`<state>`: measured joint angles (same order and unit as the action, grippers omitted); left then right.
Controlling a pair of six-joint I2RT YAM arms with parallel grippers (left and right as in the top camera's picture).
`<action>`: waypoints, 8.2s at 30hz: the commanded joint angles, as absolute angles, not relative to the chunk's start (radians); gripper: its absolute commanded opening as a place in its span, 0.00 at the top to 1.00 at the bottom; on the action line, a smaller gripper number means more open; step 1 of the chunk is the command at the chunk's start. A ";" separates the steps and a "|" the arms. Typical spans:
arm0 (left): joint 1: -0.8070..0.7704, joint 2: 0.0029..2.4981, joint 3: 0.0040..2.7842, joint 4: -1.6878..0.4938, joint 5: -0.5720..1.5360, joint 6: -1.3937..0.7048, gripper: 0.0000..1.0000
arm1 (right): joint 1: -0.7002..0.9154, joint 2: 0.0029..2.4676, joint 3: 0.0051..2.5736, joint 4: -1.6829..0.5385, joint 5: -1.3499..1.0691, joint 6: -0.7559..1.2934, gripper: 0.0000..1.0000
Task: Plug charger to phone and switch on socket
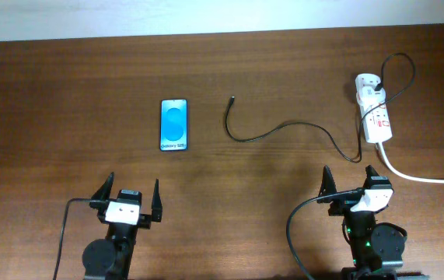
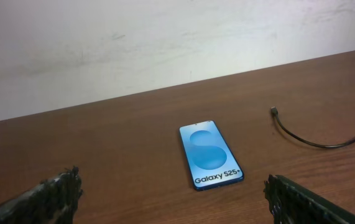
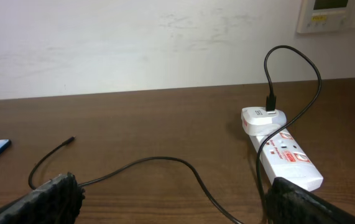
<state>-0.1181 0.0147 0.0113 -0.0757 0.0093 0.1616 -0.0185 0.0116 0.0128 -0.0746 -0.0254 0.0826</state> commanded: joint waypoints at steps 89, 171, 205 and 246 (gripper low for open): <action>-0.115 0.005 0.009 -0.003 -0.042 0.173 0.01 | -0.014 0.004 0.006 -0.077 -0.021 0.086 0.02; -0.212 2.321 1.879 -1.016 -0.022 -0.157 0.01 | -0.014 0.004 0.006 -0.077 -0.021 0.086 0.02; -0.220 2.356 2.234 -1.191 0.023 -0.191 0.62 | -0.014 0.004 0.006 -0.077 -0.021 0.085 0.02; -0.094 2.350 2.395 -1.518 0.929 -1.158 1.00 | -0.014 0.004 0.006 -0.077 -0.021 0.085 0.02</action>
